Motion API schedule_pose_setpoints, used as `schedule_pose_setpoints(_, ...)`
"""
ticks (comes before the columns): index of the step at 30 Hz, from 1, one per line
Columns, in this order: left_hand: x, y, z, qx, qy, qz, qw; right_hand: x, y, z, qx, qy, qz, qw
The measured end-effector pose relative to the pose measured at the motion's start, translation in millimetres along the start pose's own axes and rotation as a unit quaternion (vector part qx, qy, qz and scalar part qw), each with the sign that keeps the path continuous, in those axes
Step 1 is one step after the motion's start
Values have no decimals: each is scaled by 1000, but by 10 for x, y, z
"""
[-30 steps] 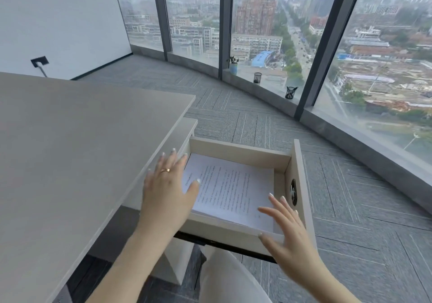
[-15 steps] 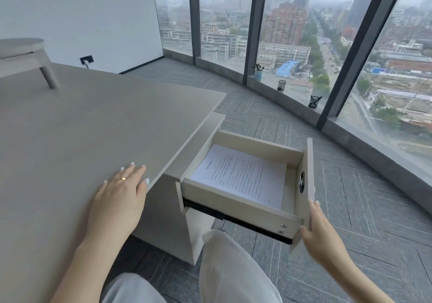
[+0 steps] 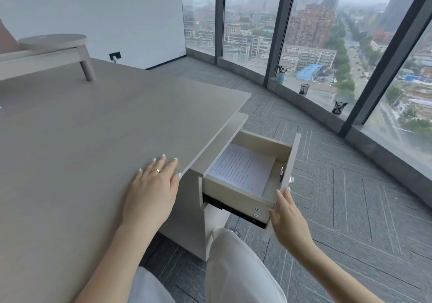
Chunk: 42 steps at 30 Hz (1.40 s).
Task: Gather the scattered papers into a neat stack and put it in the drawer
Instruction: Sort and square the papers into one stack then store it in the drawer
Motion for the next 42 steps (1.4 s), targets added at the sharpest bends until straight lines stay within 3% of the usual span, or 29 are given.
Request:
schedule_pose_setpoints(29,-3,-3,-38,-26,16,-11,999,-544,-1030,-403,48,-27,114,992)
schedule_pose_setpoints(36,-12,-8,-59,-35,13,-6,999,-645,-1205,-414,-42,-51,112,991)
schedule_pose_setpoints(42,-30,-9,-70,-41,14,-6,999,-735,-1318,-590,-223,-47,103,968)
Point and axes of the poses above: each hand's wrist, its own x-axis away from the middle knuckle, its own z-axis out of the back of the hand, y = z × x, the point moved 1 cm from there along -x, towards the middle knuckle, and after that the axes turned 9 degrees about -y, right-handed, at the moved point
